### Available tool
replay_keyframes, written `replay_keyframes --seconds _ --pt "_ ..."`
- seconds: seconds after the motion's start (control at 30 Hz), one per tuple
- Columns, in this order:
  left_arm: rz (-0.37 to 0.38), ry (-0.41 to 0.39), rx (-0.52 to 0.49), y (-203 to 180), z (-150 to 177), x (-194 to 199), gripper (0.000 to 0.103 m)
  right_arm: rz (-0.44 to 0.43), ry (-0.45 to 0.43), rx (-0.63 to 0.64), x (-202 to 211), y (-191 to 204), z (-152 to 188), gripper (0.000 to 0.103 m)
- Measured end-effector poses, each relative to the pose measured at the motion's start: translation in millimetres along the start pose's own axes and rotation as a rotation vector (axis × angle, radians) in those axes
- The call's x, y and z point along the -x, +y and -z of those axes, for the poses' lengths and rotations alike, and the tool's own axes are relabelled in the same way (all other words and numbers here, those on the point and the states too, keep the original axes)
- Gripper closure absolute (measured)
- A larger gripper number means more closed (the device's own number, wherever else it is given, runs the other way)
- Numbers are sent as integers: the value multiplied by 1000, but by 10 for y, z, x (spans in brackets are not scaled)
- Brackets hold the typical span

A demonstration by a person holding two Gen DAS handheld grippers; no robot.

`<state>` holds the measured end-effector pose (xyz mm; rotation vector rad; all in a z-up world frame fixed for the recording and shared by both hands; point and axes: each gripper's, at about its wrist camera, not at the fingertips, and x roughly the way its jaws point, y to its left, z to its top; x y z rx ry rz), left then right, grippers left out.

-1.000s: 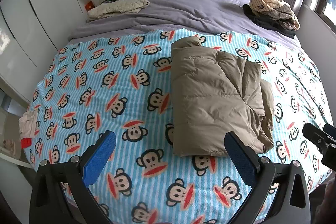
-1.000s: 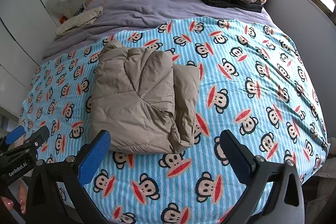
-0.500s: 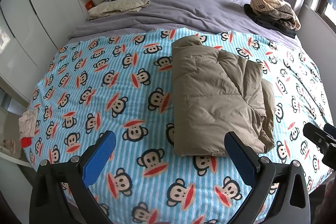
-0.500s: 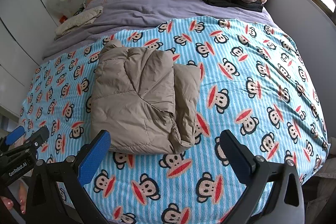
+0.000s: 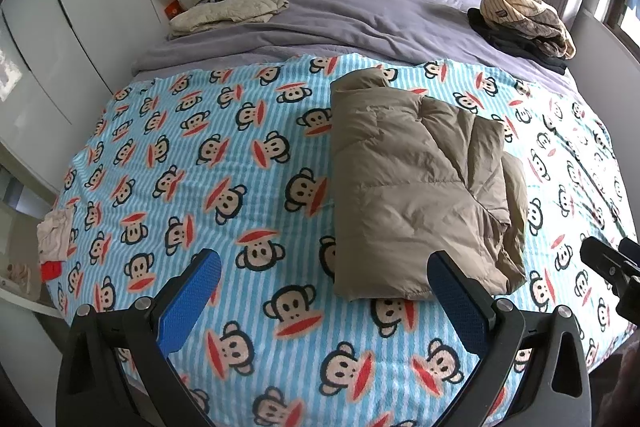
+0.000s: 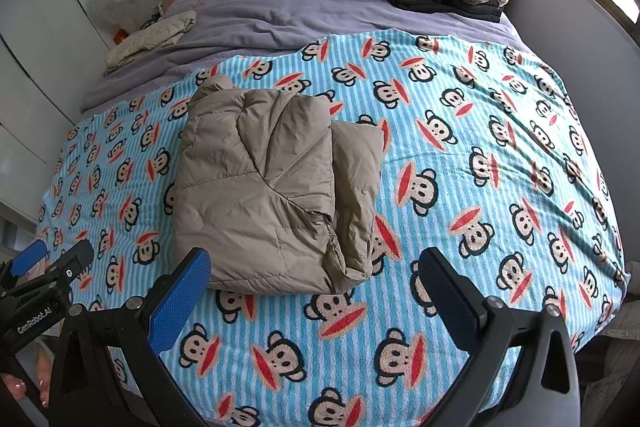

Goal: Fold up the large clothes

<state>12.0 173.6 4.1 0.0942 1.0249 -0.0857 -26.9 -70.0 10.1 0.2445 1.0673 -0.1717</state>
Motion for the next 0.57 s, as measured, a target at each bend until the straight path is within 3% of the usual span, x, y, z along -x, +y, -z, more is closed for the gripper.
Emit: replay_keyframes --seconds 0.57 --pt "16 -16 -18 -51 -83 -7 0 0 4 -1 -9 16 -4 0"
